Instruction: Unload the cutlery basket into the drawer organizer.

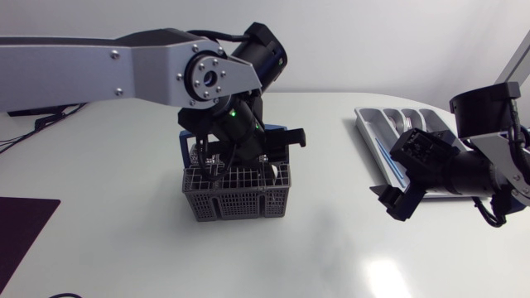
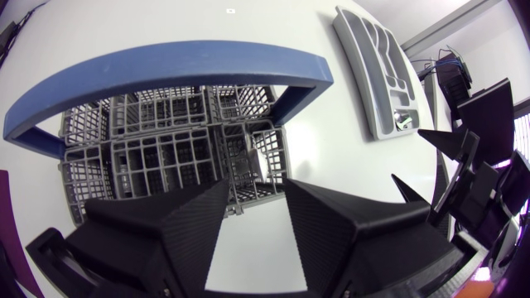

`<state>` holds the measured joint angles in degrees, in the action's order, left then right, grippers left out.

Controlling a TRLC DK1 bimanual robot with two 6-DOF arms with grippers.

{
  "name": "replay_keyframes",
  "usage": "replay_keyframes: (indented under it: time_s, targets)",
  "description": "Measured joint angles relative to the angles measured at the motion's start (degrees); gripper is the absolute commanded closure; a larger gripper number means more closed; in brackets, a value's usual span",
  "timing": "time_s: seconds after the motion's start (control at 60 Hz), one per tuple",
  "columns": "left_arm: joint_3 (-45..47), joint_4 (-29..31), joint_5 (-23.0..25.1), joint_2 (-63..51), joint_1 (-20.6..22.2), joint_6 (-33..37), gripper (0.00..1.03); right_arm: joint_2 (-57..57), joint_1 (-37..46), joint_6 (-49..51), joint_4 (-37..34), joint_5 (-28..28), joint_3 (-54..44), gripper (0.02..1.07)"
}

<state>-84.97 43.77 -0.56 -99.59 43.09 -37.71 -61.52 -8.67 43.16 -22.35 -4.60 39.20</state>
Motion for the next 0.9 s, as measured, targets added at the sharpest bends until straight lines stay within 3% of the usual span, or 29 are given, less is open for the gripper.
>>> replay_keyframes:
  time_s: [0.117,0.2,0.9]
  targets:
    - [-0.8,0.0,0.0,-1.6,0.0,-0.2,0.66,0.2,-1.6,-1.4,0.0,0.2,0.0,0.07]
    - [-1.1,0.0,0.0,-2.2,0.1,-0.2,0.72,0.2,-2.6,-1.9,0.0,0.4,-0.1,0.07]
    - [-3.3,0.7,1.8,-3.9,0.6,-1.3,0.76,0.5,-4.5,-3.1,-0.2,1.9,-1.1,0.07]
